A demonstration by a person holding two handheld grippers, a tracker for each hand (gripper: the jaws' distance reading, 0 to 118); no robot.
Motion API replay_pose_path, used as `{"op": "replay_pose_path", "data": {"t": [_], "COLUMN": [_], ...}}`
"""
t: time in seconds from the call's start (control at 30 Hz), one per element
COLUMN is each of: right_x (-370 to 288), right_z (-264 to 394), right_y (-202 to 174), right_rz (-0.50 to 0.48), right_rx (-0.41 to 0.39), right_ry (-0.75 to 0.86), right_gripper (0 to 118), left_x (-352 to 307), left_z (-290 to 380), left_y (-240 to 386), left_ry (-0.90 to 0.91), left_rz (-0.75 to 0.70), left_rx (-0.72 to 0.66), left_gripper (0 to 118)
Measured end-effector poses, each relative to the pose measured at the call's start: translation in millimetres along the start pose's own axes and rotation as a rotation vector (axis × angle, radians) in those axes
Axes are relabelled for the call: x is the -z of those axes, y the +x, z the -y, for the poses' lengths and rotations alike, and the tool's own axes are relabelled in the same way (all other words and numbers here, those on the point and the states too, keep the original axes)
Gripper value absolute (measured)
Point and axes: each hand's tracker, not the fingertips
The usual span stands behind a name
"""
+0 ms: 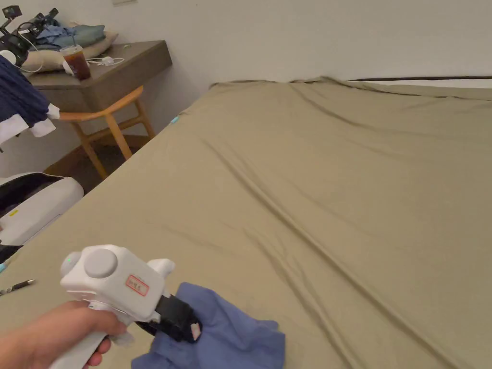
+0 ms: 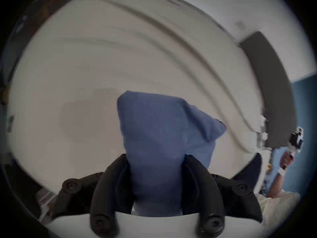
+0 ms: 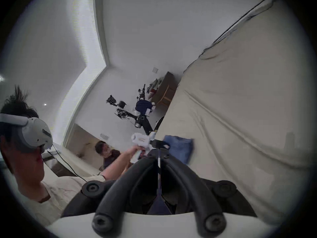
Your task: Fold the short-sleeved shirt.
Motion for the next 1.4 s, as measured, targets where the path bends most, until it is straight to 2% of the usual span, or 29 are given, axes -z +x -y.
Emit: {"op": "replay_pose_path", "data": {"t": [0.1,0.17,0.23,0.3,0.33,0.4,0.43,0.47,0.53,0.67,0.7,0.73,0.8,0.87,0.9,0.93,0.97,1.0,1.07,1.13,1.23,1.3,1.4], "right_x": [-6.1,-6.2,-6.4,-7.1,-7.2,-7.8,-10.6,-12.7,-14.2,-12.6,-15.9,-19.2,-27.4,-37.2,-38.3,-38.5,-38.2,-36.9,-32.6,-21.6,-7.3,-3.4,-9.0], "right_z": [5.8,12.6,19.0,23.3,24.6,24.2,23.1,21.2,16.5,-10.4,-20.7,-32.3,-57.2,-83.3,-93.1,-102.2,-109.9,-115.9,-127.2,-133.9,-127.1,-119.0,-108.4], "right_y": [12.8,21.4,27.8,30.9,30.4,25.3,23.7,19.8,9.7,-7.8,-8.4,-12.6,-27.7,-46.9,-59.1,-72.1,-84.1,-93.4,-111.2,-123.8,-138.6,-140.3,-133.0], "right_rz": [0.085,0.158,0.174,0.172,0.182,0.215,0.23,0.265,0.378,0.828,0.894,0.93,0.949,0.916,0.915,0.916,0.914,0.917,0.944,0.967,1.007,1.026,1.05], "right_rx": [0.05,0.096,0.153,0.173,0.174,0.165,0.152,0.116,0.017,-0.261,-0.306,-0.355,-0.363,-0.38,-0.408,-0.436,-0.457,-0.466,-0.46,-0.478,-0.634,-0.658,-0.688], "right_ry": [0.004,0.016,0.025,0.03,0.03,0.028,0.028,0.028,0.04,0.063,0.093,0.146,0.264,0.384,0.431,0.482,0.536,0.581,0.634,0.612,0.578,0.562,0.559], "right_gripper": [4,4,4,4,4,4,4,4,4,4,4,4,4,4,4,4,4,4,5,5,5,5,5], "left_x": [-25.8,-29.1,-11.6,6.5,18.5,36.9,44.7,47.5,36.5,-32.8,-48.7,-66.0,-100.6,-131.1,-142.7,-152.9,-160.8,-164.0,-170.3,-169.3,-152.5,-149.9,-153.1], "left_z": [-14.8,-23.1,-29.9,-30.3,-27.5,-8.9,-5.7,-2.4,2.4,15.8,15.7,15.1,20.6,34.5,40.8,45.7,49.5,49.0,46.0,42.0,23.5,21.8,24.6], "left_y": [-52.6,-78.4,-107.8,-119.5,-122.0,-96.6,-93.6,-96.9,-90.4,-35.7,-14.0,18.6,90.4,169.9,201.8,234.2,265.6,287.6,334.3,368.2,390.4,400.5,401.6], "left_ry": [-0.011,-0.022,-0.056,-0.074,-0.079,-0.055,-0.041,-0.001,0.083,0.398,0.469,0.533,0.704,0.925,1.018,1.116,1.202,1.258,1.288,1.32,1.3,1.259,1.268], "left_rz": [-0.195,-0.35,-0.464,-0.529,-0.55,-0.682,-0.789,-0.808,-0.714,-0.395,-0.346,-0.328,-0.308,-0.276,-0.224,-0.182,-0.175,-0.189,-0.219,-0.173,-0.194,-0.154,-0.195], "left_rx": [-0.04,-0.014,-0.029,-0.041,-0.018,-0.026,-0.076,-0.094,-0.142,-0.306,-0.315,-0.251,-0.057,0.034,0.054,0.077,0.094,0.105,0.122,0.151,0.16,0.193,0.209], "left_gripper": [43,43,43,45,61,97,103,103,103,103,103,103,103,96,83,56,37,31,31,31,31,31,31]}}
